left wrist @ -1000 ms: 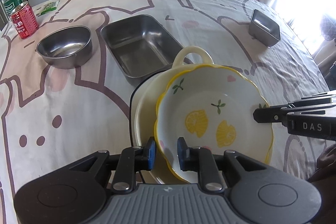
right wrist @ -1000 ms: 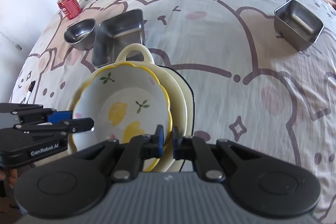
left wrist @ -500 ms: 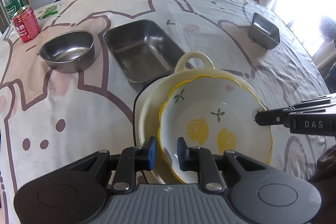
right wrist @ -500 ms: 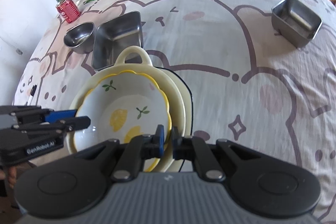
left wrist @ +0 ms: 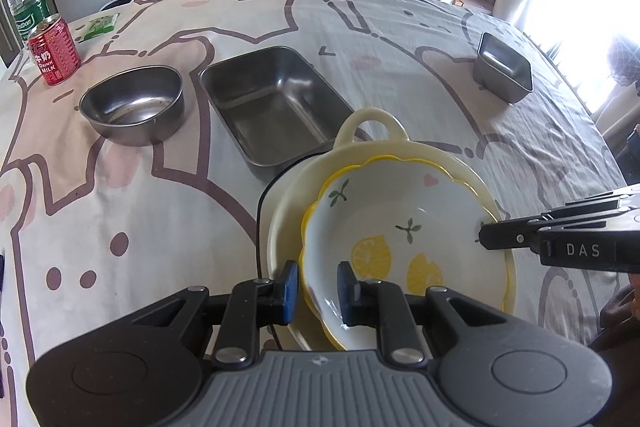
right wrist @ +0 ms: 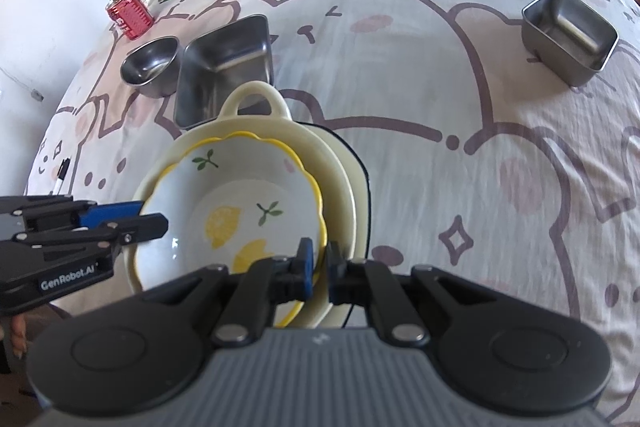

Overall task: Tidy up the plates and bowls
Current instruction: 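Lower the lemon bowl into the cream bowl and open both grippers, then move both grippers to the rectangular steel tray and grip its rim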

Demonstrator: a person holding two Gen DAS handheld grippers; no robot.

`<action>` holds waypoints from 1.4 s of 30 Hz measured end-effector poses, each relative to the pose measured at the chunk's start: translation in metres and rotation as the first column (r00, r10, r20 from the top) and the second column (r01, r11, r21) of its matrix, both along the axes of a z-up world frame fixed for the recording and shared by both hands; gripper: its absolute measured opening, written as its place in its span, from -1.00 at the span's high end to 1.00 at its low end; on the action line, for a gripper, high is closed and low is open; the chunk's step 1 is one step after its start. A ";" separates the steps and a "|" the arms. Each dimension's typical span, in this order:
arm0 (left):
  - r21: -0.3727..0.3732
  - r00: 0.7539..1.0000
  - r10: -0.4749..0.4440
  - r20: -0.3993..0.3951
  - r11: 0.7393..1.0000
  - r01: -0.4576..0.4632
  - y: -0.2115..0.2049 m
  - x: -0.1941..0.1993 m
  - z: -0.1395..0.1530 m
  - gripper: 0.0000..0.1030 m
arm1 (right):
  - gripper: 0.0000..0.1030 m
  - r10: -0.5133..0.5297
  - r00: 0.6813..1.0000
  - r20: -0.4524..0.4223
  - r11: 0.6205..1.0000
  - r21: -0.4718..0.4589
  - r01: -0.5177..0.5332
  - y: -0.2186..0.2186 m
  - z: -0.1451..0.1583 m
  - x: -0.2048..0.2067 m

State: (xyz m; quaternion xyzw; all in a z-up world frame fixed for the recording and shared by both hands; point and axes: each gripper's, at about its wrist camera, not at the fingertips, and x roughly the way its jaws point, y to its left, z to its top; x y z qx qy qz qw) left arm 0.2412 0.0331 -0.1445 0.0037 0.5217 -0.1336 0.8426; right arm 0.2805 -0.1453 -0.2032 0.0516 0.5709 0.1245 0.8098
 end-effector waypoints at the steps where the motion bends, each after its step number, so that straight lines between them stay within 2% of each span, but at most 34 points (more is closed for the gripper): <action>1: 0.001 1.000 0.000 0.000 1.000 0.000 0.000 0.000 0.000 0.58 | 0.85 0.000 1.000 0.000 1.000 0.000 0.000 0.000 0.000 0.000; 12: -0.009 1.000 0.004 -0.001 1.000 -0.004 0.003 -0.001 0.001 0.58 | 0.83 0.004 1.000 -0.006 1.000 -0.004 -0.004 0.002 -0.003 0.001; 18: -0.014 1.000 0.006 0.007 1.000 -0.006 0.004 -0.002 0.004 0.58 | 0.58 0.004 1.000 0.007 1.000 0.013 -0.004 0.002 0.005 0.001; 26: -0.011 1.000 0.001 0.009 1.000 -0.001 0.005 -0.003 0.008 0.53 | 0.45 0.017 0.999 0.029 0.999 0.032 -0.018 0.001 0.012 -0.002; 27: -0.015 1.000 0.002 0.012 1.000 -0.001 0.006 -0.003 0.010 0.47 | 0.31 0.021 0.999 0.032 0.999 0.039 -0.022 0.001 0.013 -0.003; 28: -0.025 1.000 0.001 0.016 1.000 -0.001 0.007 -0.004 0.012 0.31 | 0.22 0.024 0.999 0.038 0.999 0.044 -0.026 0.001 0.016 -0.004; 29: -0.033 1.000 0.000 0.021 0.999 0.001 0.008 -0.004 0.014 0.18 | 0.04 0.029 0.998 0.049 0.998 0.046 -0.032 0.001 0.019 -0.006; 30: -0.037 0.999 0.000 0.034 0.999 0.001 0.008 -0.005 0.018 -0.09 | -0.12 0.033 0.997 0.063 0.998 0.045 -0.036 0.001 0.022 -0.007; 31: -0.039 0.998 0.002 0.055 0.999 0.000 0.009 -0.005 0.022 -0.30 | -0.19 0.036 0.996 0.079 0.998 0.042 -0.040 0.001 0.025 -0.008; 33: -0.054 0.996 0.004 0.093 0.999 0.001 0.010 -0.006 0.030 -0.42 | -0.37 0.038 0.992 0.118 0.998 0.038 -0.043 -0.001 0.033 -0.009; 37: -0.091 0.991 0.045 0.129 0.995 -0.033 0.014 0.002 0.042 -0.65 | -0.56 0.005 0.980 0.198 0.998 0.062 -0.018 -0.011 0.048 -0.007; 42: -0.108 0.975 0.121 0.188 0.989 -0.102 0.022 0.023 0.055 -0.79 | -0.87 -0.053 0.951 0.304 0.994 0.108 0.021 -0.023 0.062 0.006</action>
